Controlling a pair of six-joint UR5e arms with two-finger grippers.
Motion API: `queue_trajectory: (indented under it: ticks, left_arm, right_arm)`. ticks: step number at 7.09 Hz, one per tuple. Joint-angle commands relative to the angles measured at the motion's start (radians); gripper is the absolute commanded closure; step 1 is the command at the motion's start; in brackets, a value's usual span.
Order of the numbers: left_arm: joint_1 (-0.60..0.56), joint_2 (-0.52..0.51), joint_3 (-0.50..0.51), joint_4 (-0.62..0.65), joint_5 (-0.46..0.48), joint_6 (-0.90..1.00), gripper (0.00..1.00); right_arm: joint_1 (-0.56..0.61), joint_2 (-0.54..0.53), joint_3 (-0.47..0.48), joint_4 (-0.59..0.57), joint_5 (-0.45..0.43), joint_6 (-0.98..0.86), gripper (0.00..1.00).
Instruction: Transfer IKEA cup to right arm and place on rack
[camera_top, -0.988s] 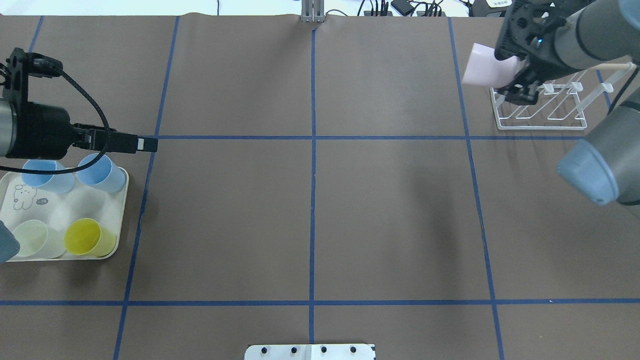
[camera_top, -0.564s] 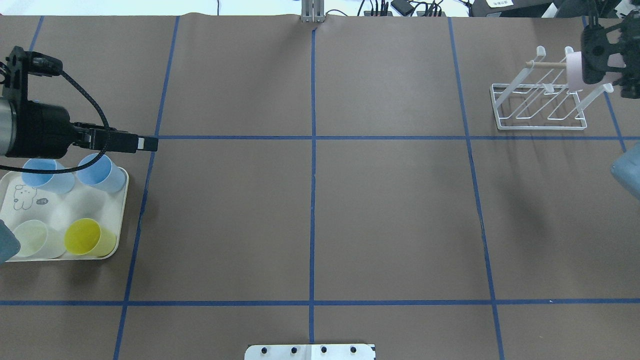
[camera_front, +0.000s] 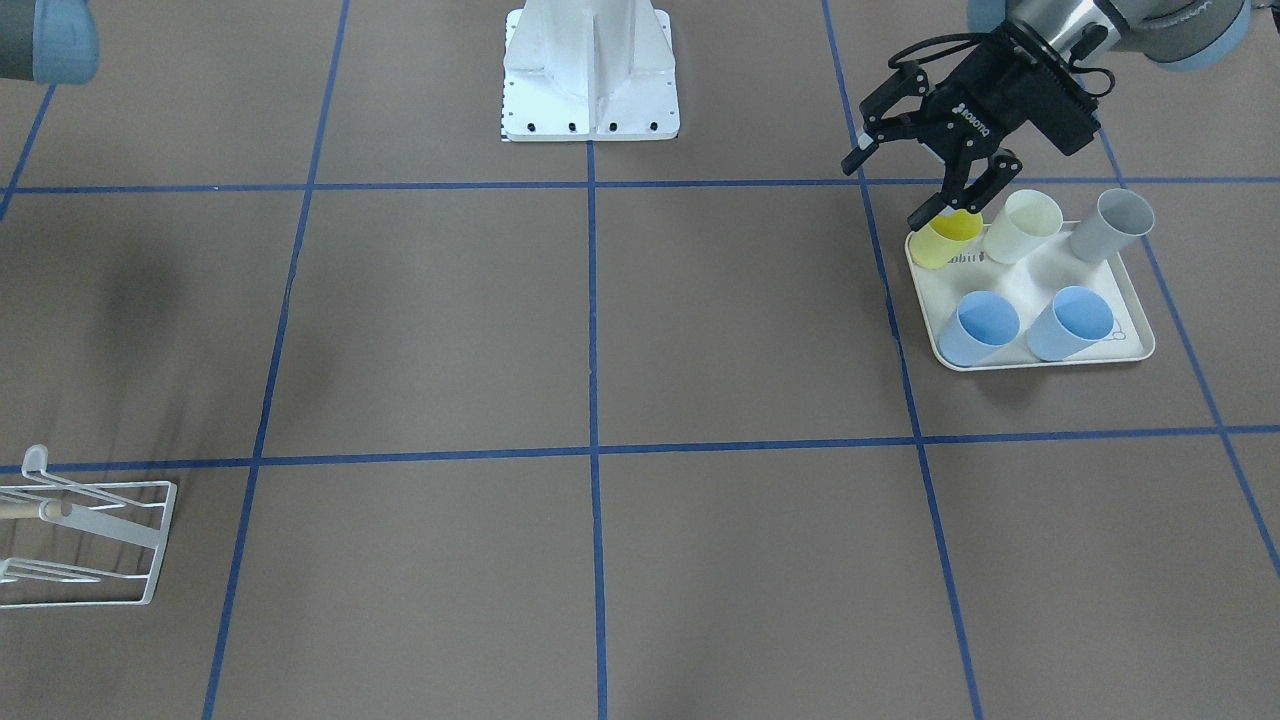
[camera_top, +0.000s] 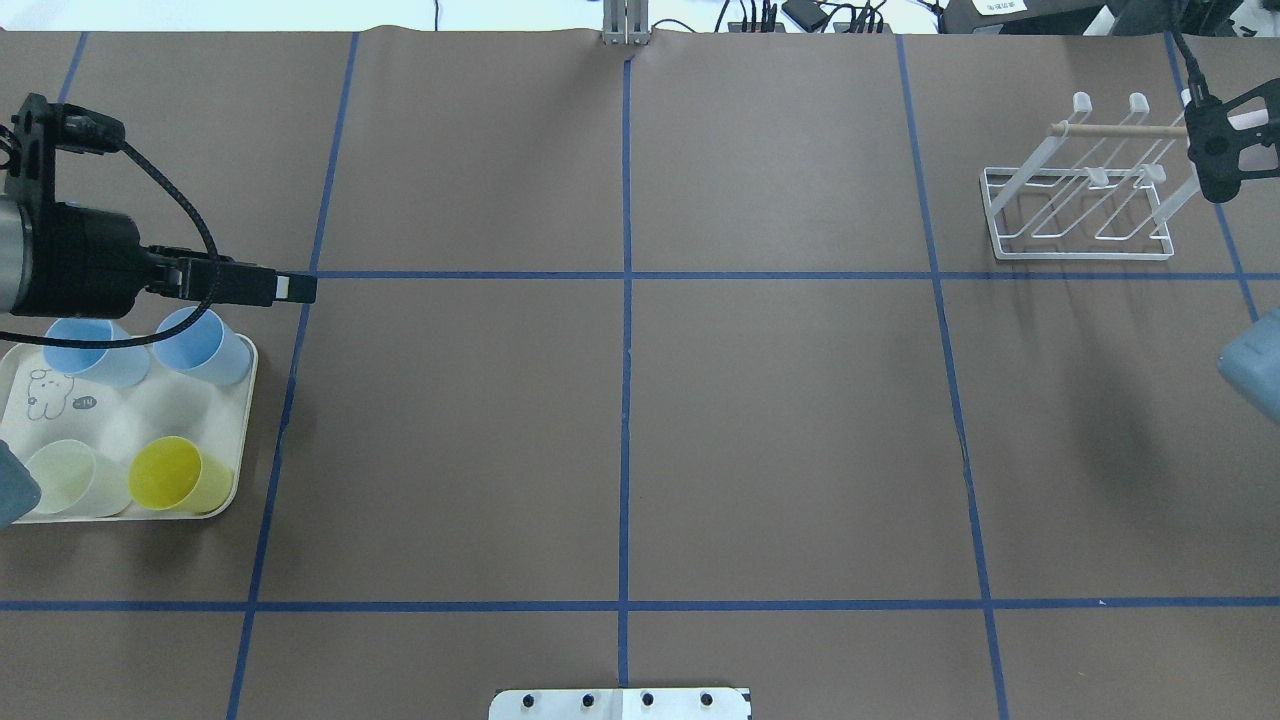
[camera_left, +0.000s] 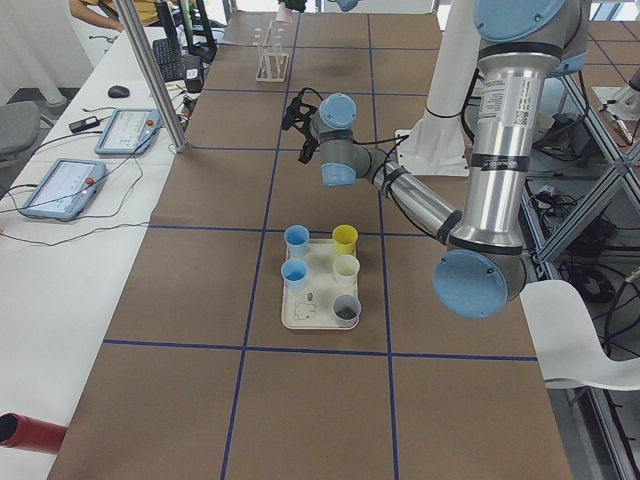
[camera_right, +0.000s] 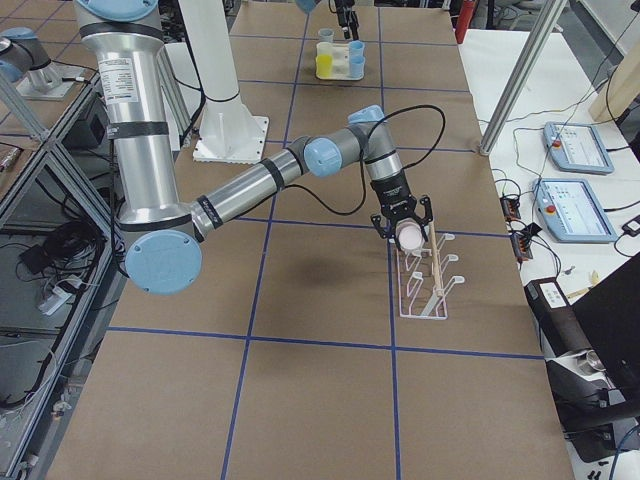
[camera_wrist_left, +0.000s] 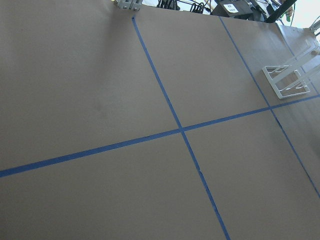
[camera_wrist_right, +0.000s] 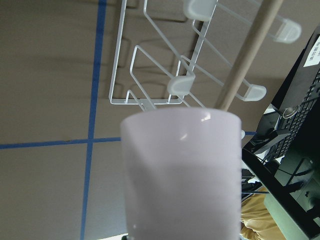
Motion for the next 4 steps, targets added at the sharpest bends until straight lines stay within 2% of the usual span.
queue_trajectory:
  ticks: [1,4]
  left_arm:
    - [0.000,0.006,0.000,-0.002,0.003,0.000,0.00]
    - [0.000,0.006,0.000,-0.003,0.004,0.000,0.00]
  right_arm:
    - [-0.038,0.007,-0.024,0.002,-0.048,-0.003,0.68]
    - [-0.056,0.011,-0.037,0.006,-0.092,-0.013,0.68]
